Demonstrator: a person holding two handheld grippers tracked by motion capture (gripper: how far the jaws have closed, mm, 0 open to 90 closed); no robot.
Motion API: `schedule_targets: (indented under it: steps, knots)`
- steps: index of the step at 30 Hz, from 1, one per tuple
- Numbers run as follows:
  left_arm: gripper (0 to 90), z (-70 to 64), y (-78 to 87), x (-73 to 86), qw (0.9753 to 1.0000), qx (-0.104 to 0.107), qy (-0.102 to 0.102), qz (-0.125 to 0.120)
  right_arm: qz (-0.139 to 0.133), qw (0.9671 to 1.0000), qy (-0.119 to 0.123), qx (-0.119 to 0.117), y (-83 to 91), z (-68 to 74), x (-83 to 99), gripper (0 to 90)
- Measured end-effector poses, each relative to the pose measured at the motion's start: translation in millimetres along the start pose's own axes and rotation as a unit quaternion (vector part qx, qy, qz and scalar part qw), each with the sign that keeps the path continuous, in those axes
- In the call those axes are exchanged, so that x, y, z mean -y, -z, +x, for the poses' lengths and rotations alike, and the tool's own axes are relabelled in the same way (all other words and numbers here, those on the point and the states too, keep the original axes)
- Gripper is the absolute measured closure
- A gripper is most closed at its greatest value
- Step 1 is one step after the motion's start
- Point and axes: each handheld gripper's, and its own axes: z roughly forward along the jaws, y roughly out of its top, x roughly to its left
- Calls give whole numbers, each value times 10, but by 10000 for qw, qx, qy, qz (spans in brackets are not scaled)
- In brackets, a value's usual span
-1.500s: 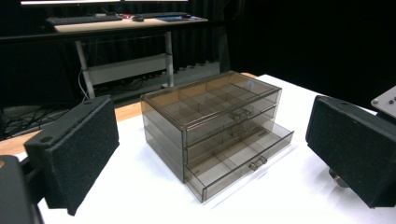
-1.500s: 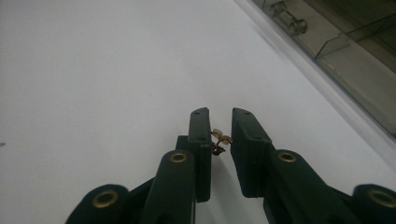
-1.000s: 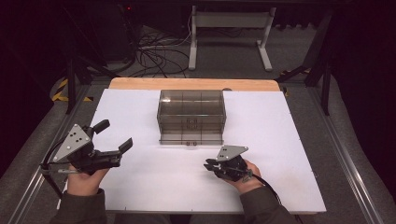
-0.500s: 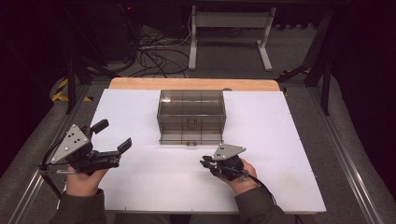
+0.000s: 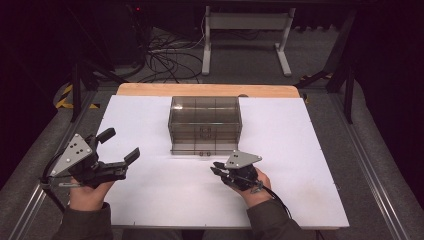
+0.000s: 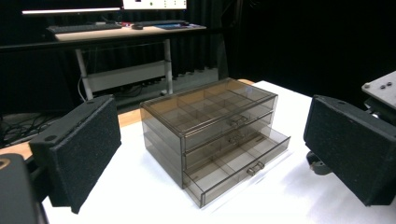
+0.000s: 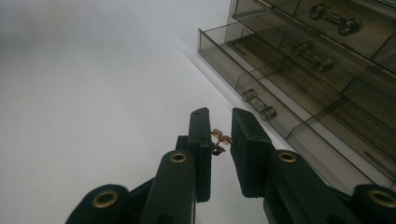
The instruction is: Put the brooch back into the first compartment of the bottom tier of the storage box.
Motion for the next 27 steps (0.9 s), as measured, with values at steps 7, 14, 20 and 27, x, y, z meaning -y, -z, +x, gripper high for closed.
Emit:
schedule_targets:
  steps: [7,14,20,27]
  knots:
    - [47,0,-6,15,10000,10,4,19,-119,9999,-1,53,-77,25,-62,784]
    - [50,-6,-33,48,10000,-3,-40,75,-341,9992,-75,175,-114,13,-148,784]
    - [50,-3,-46,71,9999,-9,-29,96,-411,9989,-103,175,-172,14,-210,784]
    - [50,10,-45,84,9999,-28,-25,119,-420,9989,-100,170,-257,20,-289,784]
